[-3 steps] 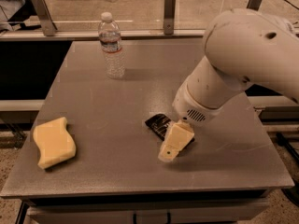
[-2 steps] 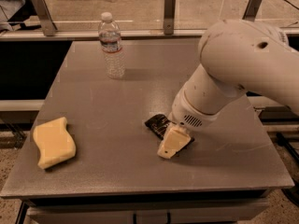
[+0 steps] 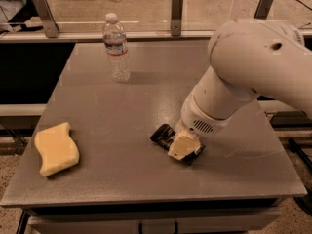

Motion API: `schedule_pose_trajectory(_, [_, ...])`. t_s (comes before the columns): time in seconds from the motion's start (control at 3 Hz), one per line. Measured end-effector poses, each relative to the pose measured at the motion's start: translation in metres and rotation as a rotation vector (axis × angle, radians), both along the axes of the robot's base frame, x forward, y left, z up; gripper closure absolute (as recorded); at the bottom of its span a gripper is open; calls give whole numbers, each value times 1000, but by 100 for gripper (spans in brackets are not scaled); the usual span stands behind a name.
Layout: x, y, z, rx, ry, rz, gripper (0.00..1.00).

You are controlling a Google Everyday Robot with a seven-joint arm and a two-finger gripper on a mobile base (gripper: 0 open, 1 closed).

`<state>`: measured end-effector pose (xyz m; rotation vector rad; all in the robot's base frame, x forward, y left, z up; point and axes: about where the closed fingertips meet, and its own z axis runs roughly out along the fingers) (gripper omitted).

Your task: Move rxbar chocolate near sponge

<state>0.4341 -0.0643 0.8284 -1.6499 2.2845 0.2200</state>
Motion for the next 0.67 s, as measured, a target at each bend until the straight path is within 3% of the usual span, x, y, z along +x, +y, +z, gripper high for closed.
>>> schedule_pose_trajectory(0.33, [11,-8,19,-26,-67,11,100])
schedule_pose_trajectory(0.67, [32,-11,52,-30,-163,62,100])
